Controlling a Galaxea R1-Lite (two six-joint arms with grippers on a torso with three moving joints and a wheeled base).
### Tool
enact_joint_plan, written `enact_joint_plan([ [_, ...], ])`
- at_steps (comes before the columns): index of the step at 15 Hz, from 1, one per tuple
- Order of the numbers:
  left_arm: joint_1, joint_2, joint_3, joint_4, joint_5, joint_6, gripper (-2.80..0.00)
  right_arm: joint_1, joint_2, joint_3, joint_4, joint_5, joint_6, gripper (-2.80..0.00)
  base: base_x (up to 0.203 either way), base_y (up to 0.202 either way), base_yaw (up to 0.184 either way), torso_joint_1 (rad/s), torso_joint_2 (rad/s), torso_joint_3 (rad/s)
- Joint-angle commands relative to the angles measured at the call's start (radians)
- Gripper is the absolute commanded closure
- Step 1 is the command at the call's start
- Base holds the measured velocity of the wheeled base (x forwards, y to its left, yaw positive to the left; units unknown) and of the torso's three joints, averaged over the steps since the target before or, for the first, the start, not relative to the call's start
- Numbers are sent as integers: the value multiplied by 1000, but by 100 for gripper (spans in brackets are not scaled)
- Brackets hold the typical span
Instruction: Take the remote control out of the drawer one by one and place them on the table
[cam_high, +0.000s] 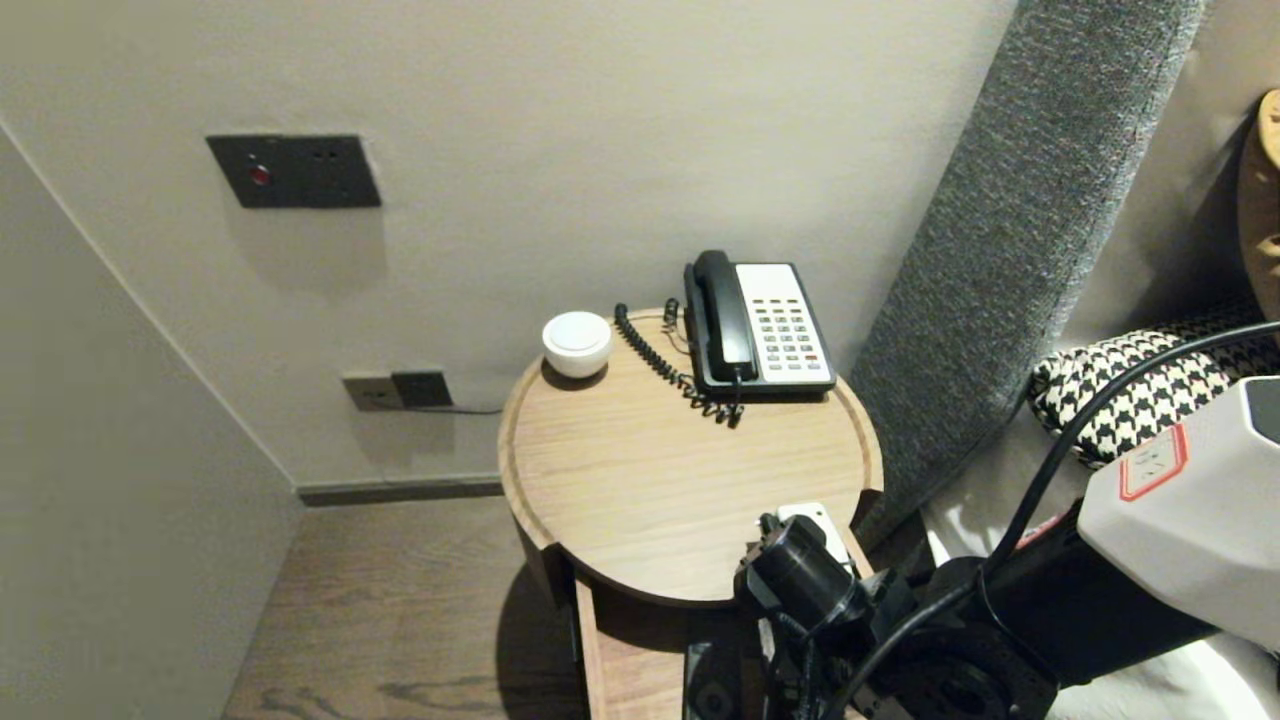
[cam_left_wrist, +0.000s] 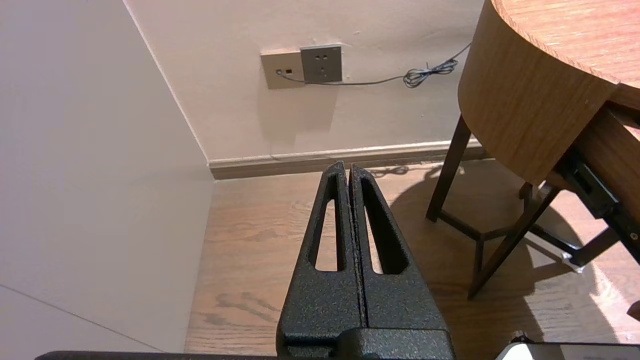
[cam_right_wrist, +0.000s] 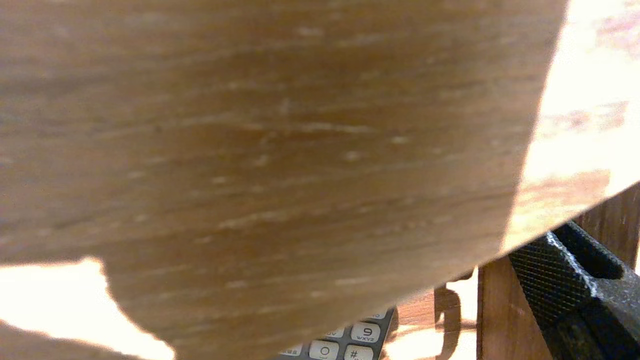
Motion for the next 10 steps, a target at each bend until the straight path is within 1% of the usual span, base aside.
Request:
enact_joint_plan([
  [1, 0, 0, 0, -1, -1, 1, 0, 1, 7, 1, -1, -1, 8, -280, 0, 0, 0, 0, 0, 0],
  [2, 0, 0, 0, -1, 0, 1, 0, 1, 3, 2, -1, -1, 8, -280, 0, 0, 0, 0, 0, 0],
  [3, 0, -1, 0, -1, 0, 1, 0, 1, 0, 2, -1, -1, 8, 0, 0, 0, 0, 0, 0, 0],
  [10, 0, -2, 0, -1, 0, 1, 0, 2, -23, 7, -1, -4, 8, 0, 0, 0, 0, 0, 0, 0],
])
